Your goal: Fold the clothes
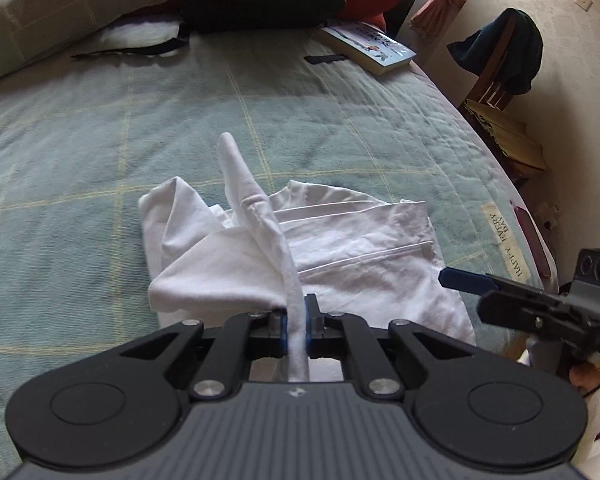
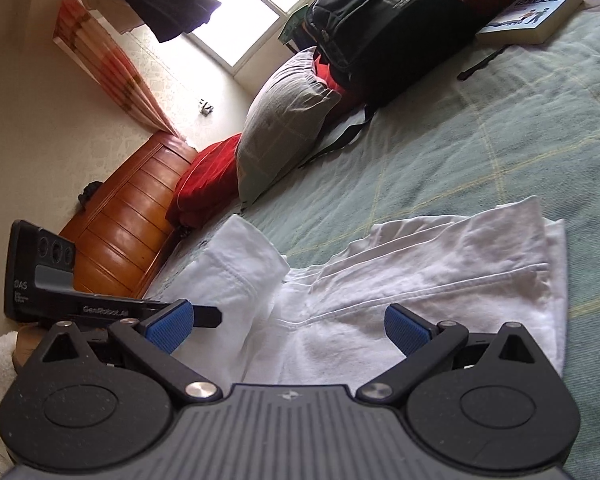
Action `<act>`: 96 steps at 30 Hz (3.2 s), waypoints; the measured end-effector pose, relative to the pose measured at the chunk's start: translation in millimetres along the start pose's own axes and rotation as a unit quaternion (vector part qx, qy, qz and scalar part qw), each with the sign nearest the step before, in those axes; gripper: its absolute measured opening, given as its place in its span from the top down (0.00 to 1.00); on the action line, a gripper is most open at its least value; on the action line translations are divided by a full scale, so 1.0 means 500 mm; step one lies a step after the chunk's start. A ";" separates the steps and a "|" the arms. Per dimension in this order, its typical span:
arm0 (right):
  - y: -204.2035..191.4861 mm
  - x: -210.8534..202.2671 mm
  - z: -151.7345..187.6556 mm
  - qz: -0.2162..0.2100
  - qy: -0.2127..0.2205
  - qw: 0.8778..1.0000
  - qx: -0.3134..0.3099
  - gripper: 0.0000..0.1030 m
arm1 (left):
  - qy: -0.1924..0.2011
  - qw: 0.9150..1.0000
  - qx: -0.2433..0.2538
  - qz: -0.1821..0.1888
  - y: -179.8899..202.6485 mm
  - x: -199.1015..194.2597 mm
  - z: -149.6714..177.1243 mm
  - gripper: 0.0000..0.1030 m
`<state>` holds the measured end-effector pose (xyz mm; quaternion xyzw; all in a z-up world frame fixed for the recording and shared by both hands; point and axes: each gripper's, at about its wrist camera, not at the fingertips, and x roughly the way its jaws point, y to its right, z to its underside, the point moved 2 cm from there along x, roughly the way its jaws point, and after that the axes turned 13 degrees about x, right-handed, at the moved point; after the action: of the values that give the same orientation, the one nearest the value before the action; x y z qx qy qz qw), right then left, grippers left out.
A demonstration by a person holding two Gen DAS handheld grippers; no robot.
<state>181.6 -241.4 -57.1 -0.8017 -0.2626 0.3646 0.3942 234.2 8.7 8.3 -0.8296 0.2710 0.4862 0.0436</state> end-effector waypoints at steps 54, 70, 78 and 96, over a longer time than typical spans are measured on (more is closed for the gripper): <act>-0.001 -0.034 0.031 0.047 -0.019 0.999 0.001 0.00 | 0.035 0.962 0.238 -0.130 0.135 -0.061 0.295 0.21; 0.071 0.016 0.059 0.028 -0.093 0.991 0.092 0.00 | 0.046 0.975 0.161 -0.143 0.128 -0.049 0.315 0.18; 0.088 0.074 0.013 0.025 -0.109 0.987 0.113 0.00 | 0.041 0.983 0.128 -0.121 0.097 -0.037 0.296 0.16; 0.063 0.143 0.008 0.005 -0.182 0.980 0.078 0.00 | 0.089 0.989 0.089 -0.077 0.043 -0.061 0.274 0.15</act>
<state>225.5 -206.3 -111.6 -0.6902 -0.2970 0.5253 0.3993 104.9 48.8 -34.2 -0.8810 0.2514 0.3792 0.1300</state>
